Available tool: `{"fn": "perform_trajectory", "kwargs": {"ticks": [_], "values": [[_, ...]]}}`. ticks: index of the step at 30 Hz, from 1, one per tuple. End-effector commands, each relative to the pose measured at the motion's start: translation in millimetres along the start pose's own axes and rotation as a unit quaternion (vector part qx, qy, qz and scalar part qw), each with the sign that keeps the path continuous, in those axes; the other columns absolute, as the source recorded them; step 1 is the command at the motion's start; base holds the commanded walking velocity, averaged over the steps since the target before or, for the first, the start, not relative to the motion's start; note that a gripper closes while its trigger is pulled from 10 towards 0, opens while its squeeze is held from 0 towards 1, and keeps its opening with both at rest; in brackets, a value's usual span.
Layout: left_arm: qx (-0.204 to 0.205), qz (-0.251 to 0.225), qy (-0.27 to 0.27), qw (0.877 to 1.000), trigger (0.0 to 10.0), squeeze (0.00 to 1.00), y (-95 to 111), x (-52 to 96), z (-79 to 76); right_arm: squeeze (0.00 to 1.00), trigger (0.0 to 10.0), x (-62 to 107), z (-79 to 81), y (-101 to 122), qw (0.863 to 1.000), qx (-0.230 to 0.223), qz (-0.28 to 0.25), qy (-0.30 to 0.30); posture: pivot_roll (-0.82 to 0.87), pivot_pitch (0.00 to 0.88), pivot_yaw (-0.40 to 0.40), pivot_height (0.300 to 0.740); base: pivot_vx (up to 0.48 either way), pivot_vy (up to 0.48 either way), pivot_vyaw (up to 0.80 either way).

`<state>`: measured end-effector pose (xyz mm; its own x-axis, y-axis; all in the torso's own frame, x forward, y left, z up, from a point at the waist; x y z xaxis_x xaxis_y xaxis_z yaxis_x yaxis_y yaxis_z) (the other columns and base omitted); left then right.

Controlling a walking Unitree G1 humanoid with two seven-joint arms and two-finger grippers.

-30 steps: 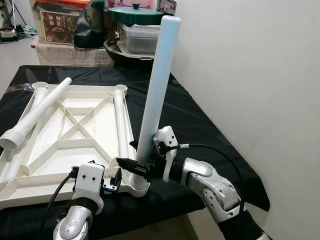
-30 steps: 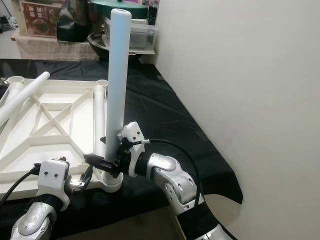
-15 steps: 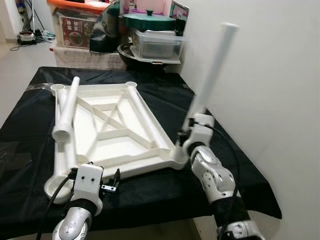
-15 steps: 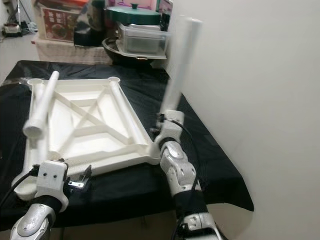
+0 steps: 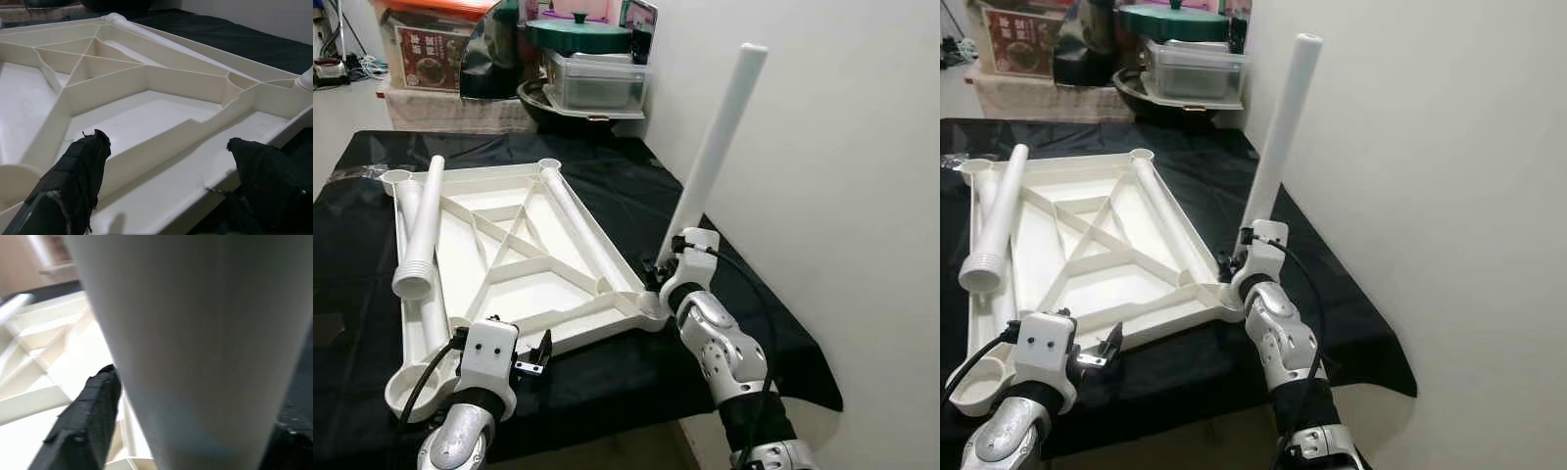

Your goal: Building children table

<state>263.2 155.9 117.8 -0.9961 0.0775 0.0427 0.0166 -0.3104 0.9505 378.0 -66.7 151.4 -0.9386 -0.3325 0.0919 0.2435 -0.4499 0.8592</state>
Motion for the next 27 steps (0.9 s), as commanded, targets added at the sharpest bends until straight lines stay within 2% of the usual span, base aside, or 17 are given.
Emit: {"fn": "perform_trajectory", "kwargs": {"ticks": [1,2,3,4,5,6,7,9,10,12,14,18,20,24,25,26,27], "values": [[-0.006,0.003,-0.007,1.000,10.0,0.00,-2.5,-0.1,-2.2,1.00,10.0,2.0,28.5,-0.5,0.997,0.005,0.014,0.082,0.17,0.000,-0.171,0.740,0.000,0.000,0.00],[-0.006,0.003,-0.007,1.000,10.0,0.00,-2.6,0.0,-2.0,1.00,10.0,4.6,35.9,-0.7,0.993,0.010,0.021,0.114,0.17,0.000,-0.170,0.740,0.000,0.000,0.00],[-0.006,0.003,-0.007,1.000,10.0,0.00,-2.6,0.0,-2.0,1.00,10.0,4.6,35.9,-0.7,0.993,0.010,0.021,0.114,0.17,0.000,-0.170,0.740,0.000,0.000,0.00],[-0.007,0.004,-0.007,1.000,10.0,0.00,-2.8,0.0,-1.8,0.00,10.0,12.5,50.5,0.5,0.982,0.018,0.029,0.188,0.18,0.000,-0.169,0.740,0.000,0.000,0.00],[-0.007,0.004,-0.007,1.000,10.0,0.00,-2.9,0.1,-1.7,0.00,10.0,17.4,57.4,1.4,0.974,0.021,0.031,0.223,0.18,0.000,-0.169,0.740,0.000,0.000,0.00],[-0.007,0.004,-0.008,1.000,10.0,0.00,-3.0,0.0,-1.7,0.00,10.0,29.1,69.3,-1.4,0.954,0.031,0.048,0.293,0.18,0.000,-0.171,0.740,0.000,0.000,0.00],[-0.007,0.004,-0.008,1.000,10.0,0.00,-3.0,0.0,-1.7,0.00,10.0,29.1,69.3,-1.4,0.954,0.031,0.048,0.293,0.18,0.000,-0.171,0.740,0.000,0.000,0.00],[-0.007,0.004,-0.008,1.000,10.0,0.00,-3.0,-0.1,-1.8,0.00,10.0,38.6,76.1,-6.3,0.937,0.039,0.069,0.340,0.18,0.000,-0.171,0.740,0.000,0.000,0.00],[-0.008,0.003,-0.007,1.000,10.0,0.00,-2.8,-0.1,-1.7,0.00,10.0,44.3,77.6,-13.7,0.923,0.061,0.087,0.369,0.18,0.000,-0.171,0.740,0.000,0.000,0.00],[-0.009,0.003,-0.006,1.000,10.0,0.00,-2.8,-0.1,-1.6,0.00,10.0,44.3,76.0,-20.0,0.920,0.071,0.099,0.372,0.19,0.000,-0.181,0.740,0.000,0.000,0.00],[-0.010,0.003,-0.005,1.000,10.0,0.00,-2.7,0.0,-1.2,0.00,9.9,41.1,72.9,-26.3,0.922,0.076,0.106,0.363,0.19,0.000,-0.181,0.740,0.000,0.000,0.00],[-0.010,0.003,-0.004,1.000,10.0,0.00,-2.7,0.1,-1.1,0.00,9.9,41.0,72.0,-28.0,0.922,0.078,0.110,0.363,0.19,0.000,-0.183,0.740,0.000,0.000,0.00],[-0.010,0.003,-0.003,1.000,10.0,0.00,-2.3,0.5,-0.8,0.00,0.0,37.4,69.4,-30.7,0.926,0.075,0.113,0.351,0.20,0.000,-0.185,0.740,0.000,0.000,0.00],[-0.010,0.003,-0.001,1.000,10.0,0.00,-1.6,1.2,0.1,0.00,0.0,30.9,61.2,-33.7,0.937,0.068,0.120,0.320,0.20,0.000,-0.184,0.740,0.000,0.000,0.00],[-0.010,0.003,-0.001,1.000,10.0,0.00,-1.5,1.3,0.1,0.00,0.0,21.2,49.9,-33.3,0.954,0.077,0.118,0.265,0.19,0.000,-0.182,0.740,0.000,0.000,0.00],[-0.010,0.003,-0.001,1.000,10.0,0.00,-1.5,1.3,0.1,0.00,0.0,21.2,49.9,-33.3,0.954,0.077,0.118,0.265,0.19,0.000,-0.182,0.740,0.000,0.000,0.00],[-0.010,0.004,-0.002,1.000,10.0,0.00,-1.5,1.4,-0.3,0.00,0.0,1.9,11.6,-28.4,0.988,0.056,0.100,0.100,0.19,0.000,-0.182,0.740,0.000,0.000,0.00]]}}
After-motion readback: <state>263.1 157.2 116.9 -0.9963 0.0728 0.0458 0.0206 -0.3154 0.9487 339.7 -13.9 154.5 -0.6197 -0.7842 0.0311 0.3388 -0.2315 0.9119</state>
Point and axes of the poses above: a point about 5 cm out from each wrist's last joint towards the gripper, its own x axis pointing back from the gripper into the wrist, its own y axis along the axis of the wrist's last joint, z = x × y, the point moved 4 cm from there along -x, pointing out of the wrist towards the gripper, and after that the axes turned 12 degrees about -x, right-handed, at the moved point
